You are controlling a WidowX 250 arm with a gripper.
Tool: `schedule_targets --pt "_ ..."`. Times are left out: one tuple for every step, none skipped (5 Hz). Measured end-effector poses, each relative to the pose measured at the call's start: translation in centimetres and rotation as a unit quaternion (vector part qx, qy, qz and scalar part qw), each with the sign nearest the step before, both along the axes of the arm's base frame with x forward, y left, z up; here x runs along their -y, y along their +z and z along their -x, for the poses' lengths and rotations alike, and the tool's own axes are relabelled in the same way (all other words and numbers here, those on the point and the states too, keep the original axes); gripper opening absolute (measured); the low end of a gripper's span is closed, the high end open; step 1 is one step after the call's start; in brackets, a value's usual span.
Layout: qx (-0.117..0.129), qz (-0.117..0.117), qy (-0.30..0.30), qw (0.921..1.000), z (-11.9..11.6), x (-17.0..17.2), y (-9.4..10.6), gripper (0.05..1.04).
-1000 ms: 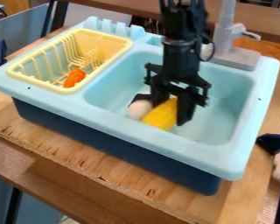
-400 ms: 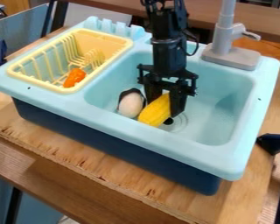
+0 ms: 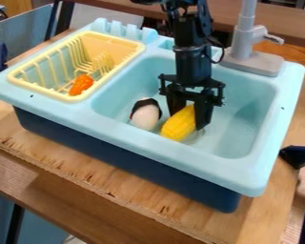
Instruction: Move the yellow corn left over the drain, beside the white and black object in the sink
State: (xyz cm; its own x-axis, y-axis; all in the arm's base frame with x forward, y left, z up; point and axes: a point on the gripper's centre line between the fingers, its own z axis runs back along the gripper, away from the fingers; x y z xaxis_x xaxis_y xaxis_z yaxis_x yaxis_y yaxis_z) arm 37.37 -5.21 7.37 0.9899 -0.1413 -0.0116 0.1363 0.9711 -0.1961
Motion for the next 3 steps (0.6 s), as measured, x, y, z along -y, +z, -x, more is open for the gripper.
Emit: schedule_targets --pt "-0.003 0.0 0.002 1.0 0.0 0.3 -0.2 0.691" --pt "-0.012 -0.017 -0.003 0.9998 0.5 0.7 -0.1 0.942" --pt "0.008 -0.044 0.014 0.9989 1.5 0.0 2.1 1.003"
